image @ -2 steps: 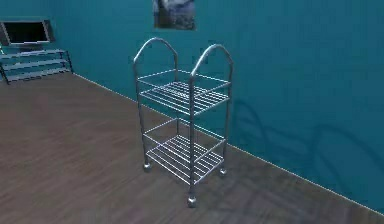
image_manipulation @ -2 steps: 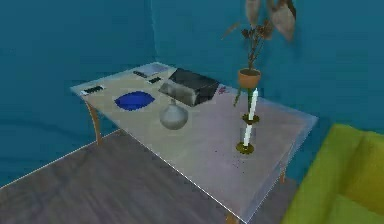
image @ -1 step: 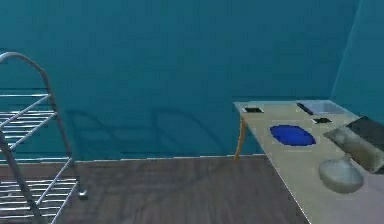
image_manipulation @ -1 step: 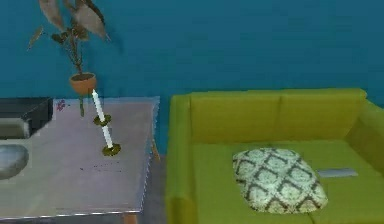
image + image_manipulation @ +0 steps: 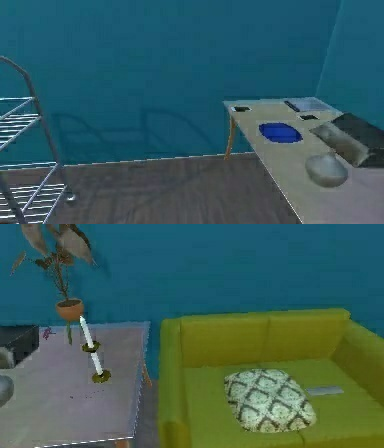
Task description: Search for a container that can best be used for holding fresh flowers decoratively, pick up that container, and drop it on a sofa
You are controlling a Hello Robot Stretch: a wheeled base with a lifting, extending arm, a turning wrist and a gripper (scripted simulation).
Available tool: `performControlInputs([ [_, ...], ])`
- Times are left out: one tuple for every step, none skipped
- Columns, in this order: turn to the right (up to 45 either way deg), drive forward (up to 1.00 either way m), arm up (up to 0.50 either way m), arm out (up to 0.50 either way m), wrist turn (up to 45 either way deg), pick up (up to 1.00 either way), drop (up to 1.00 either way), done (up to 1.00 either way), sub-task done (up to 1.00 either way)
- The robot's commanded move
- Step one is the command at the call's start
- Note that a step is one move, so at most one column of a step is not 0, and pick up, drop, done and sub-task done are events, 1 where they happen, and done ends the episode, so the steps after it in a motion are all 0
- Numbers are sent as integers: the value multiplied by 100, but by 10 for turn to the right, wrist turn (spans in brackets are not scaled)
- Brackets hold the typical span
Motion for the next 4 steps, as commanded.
performControlInputs([
  [0,70,0,0,0,0,0,0,0],
  [-120,0,0,0,0,0,0,0,0],
  [0,0,50,0,0,0,0,0,0],
  [0,0,32,0,0,0,0,0,0],
])
